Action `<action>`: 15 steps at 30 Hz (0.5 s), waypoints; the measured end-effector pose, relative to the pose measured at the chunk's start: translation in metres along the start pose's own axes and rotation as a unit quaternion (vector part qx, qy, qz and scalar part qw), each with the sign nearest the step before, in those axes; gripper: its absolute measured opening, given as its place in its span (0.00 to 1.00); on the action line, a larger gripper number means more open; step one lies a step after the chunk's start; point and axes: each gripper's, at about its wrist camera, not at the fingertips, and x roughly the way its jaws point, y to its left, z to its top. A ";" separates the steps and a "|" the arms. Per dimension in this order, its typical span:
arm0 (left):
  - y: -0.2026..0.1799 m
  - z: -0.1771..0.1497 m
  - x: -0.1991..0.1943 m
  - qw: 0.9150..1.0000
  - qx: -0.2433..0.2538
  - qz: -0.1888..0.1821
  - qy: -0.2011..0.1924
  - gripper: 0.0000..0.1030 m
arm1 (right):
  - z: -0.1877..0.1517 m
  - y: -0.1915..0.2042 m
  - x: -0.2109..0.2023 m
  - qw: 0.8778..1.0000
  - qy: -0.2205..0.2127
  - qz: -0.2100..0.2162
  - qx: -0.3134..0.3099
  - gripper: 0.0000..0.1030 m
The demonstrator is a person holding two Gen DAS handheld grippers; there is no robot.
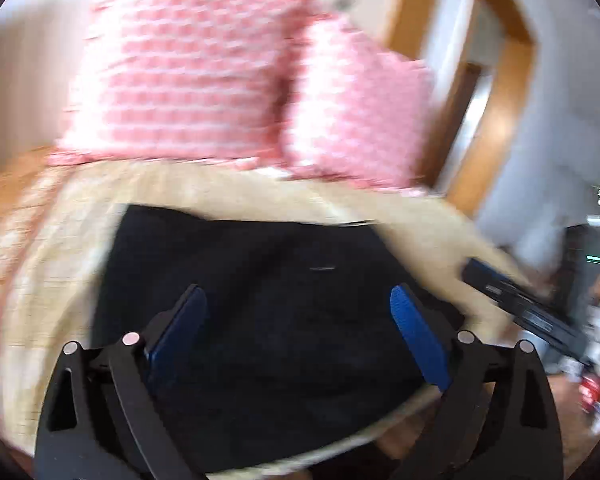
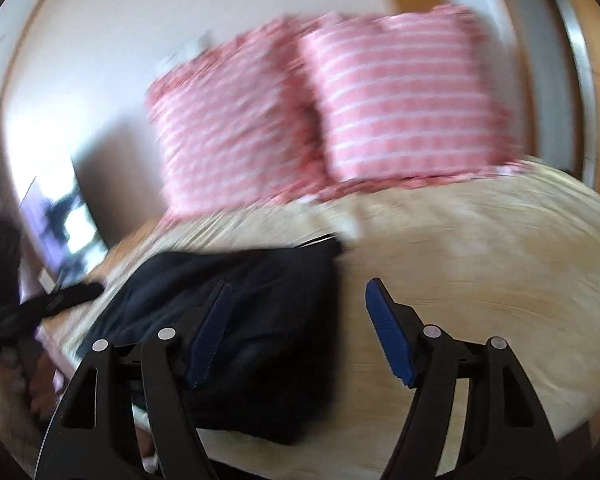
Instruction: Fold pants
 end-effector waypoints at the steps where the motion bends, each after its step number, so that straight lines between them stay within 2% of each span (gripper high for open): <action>1: 0.005 0.000 0.004 1.000 -0.002 0.012 0.010 0.91 | 0.000 0.011 0.009 1.000 0.011 0.008 -0.018 0.68; 3: 0.012 -0.002 0.013 0.999 -0.001 0.037 0.024 0.91 | 0.000 0.029 0.025 0.998 0.027 0.025 -0.044 0.68; 6: 0.016 -0.010 0.026 0.996 0.005 0.069 0.053 0.91 | 0.000 0.037 0.043 0.997 0.054 0.041 -0.042 0.68; 9: 0.028 -0.026 0.036 0.993 -0.006 0.080 0.089 0.89 | -0.012 0.037 0.062 0.993 0.112 0.027 -0.031 0.69; 10: 0.033 -0.031 0.039 0.992 -0.012 0.081 0.097 0.85 | -0.019 0.037 0.066 0.991 0.128 0.021 -0.034 0.69; 12: 0.037 -0.039 0.039 0.993 -0.008 0.078 0.090 0.82 | -0.029 0.045 0.061 0.990 0.129 0.008 -0.065 0.69; 15: 0.039 -0.047 0.031 0.995 -0.001 0.069 0.077 0.82 | -0.031 0.047 0.055 0.987 0.141 0.009 -0.071 0.69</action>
